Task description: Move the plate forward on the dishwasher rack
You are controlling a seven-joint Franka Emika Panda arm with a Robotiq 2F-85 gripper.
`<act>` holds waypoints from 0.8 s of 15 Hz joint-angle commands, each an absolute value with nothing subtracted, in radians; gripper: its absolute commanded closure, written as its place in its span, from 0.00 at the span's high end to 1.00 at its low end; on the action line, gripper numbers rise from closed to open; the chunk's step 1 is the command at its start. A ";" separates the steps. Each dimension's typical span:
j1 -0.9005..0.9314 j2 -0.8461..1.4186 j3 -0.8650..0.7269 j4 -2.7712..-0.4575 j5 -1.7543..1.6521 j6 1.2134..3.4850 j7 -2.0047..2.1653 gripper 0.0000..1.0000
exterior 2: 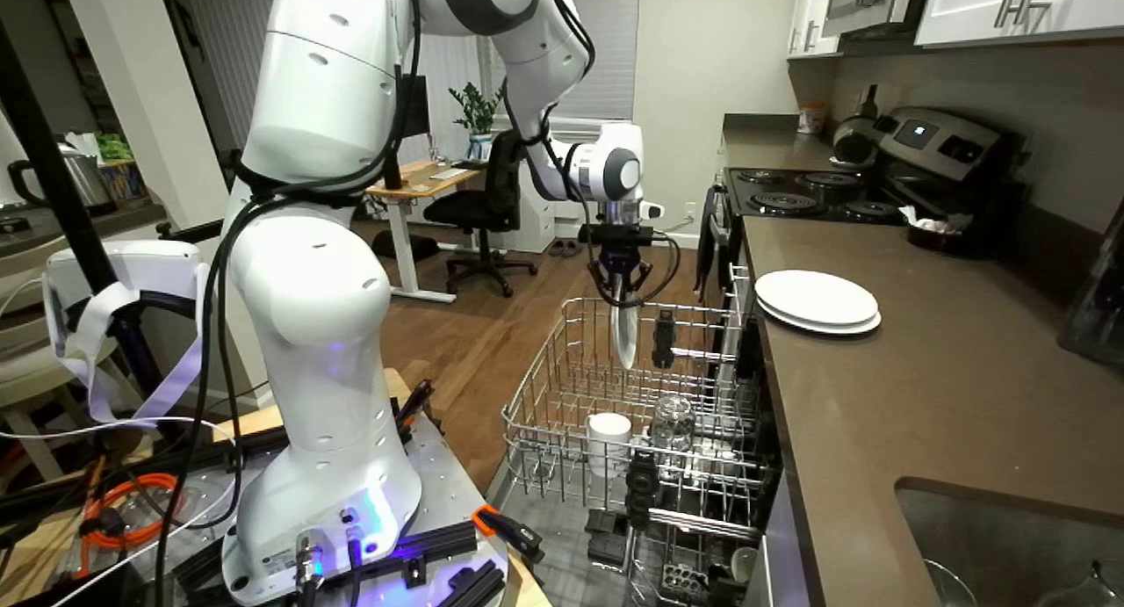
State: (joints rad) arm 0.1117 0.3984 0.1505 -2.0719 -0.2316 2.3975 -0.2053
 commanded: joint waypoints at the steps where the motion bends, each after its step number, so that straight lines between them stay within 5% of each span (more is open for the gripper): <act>1: 0.110 0.418 0.103 -2.030 -0.329 2.390 -0.303 0.09; 12: 0.039 0.595 0.092 -1.830 -0.294 2.505 -0.414 0.09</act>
State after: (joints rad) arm 0.0718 0.5435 0.0714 -1.8981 -0.3338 2.4757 -0.3684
